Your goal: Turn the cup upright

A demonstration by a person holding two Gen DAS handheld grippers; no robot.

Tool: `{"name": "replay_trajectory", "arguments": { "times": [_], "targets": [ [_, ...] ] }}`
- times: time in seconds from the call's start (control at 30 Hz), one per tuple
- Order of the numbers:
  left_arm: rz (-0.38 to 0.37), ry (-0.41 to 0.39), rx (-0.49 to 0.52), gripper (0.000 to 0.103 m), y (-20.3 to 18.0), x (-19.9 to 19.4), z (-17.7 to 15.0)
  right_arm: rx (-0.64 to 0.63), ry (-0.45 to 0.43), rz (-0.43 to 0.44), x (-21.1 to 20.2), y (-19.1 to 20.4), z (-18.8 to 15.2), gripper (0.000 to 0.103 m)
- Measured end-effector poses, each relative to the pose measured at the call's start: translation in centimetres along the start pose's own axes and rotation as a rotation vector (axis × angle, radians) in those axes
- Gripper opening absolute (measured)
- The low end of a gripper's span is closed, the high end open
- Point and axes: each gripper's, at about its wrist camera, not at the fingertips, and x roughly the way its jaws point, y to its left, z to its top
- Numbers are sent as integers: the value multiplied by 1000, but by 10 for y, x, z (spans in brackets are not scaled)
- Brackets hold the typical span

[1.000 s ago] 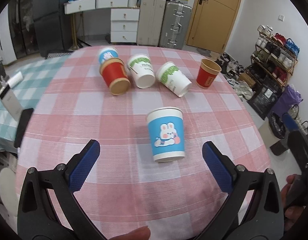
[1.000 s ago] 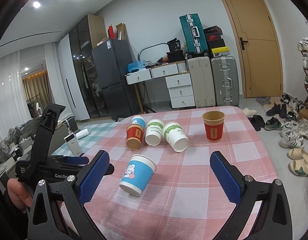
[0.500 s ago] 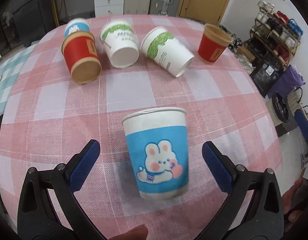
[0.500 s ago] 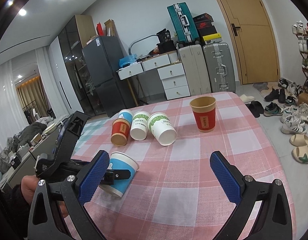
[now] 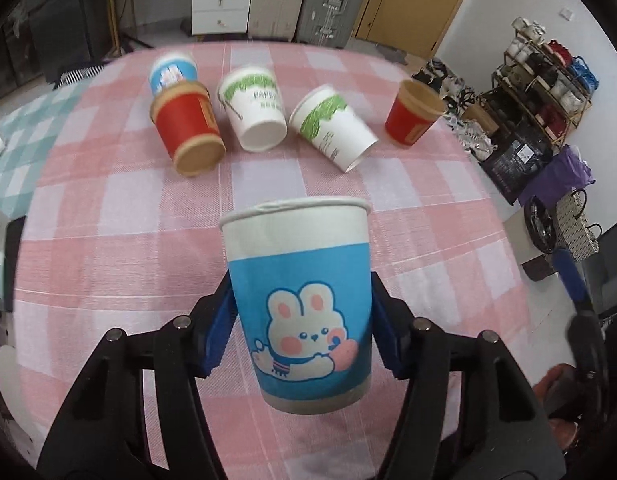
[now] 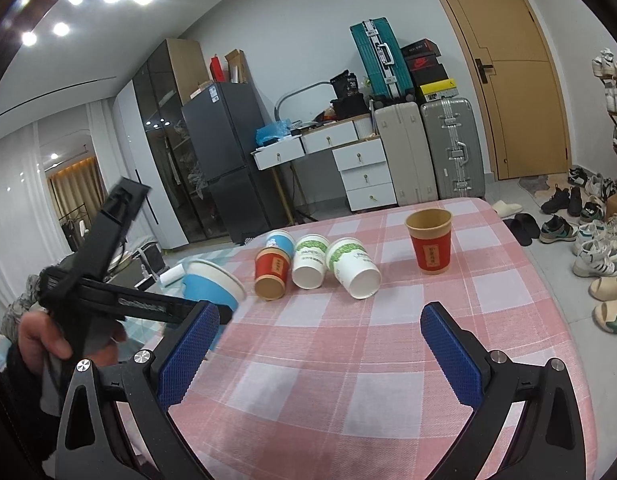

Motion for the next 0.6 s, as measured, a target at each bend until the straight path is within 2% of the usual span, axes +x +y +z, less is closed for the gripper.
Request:
{"name": "replay_trajectory", "arguments": {
  "times": [0.17, 0.3, 0.47, 0.6],
  "targets": [
    [-2, -52, 19, 58, 6, -65, -18, -2, 2, 25, -5, 17, -3, 103],
    [-18, -66, -30, 58, 25, -101, -50, -24, 67, 27, -2, 31, -11, 103],
    [-17, -35, -80, 58, 45, -113, -100, -55, 124, 11, -3, 45, -27, 103],
    [-33, 0, -122, 58, 57, -101, -126, -60, 150, 1, -5, 50, -38, 103]
  ]
}}
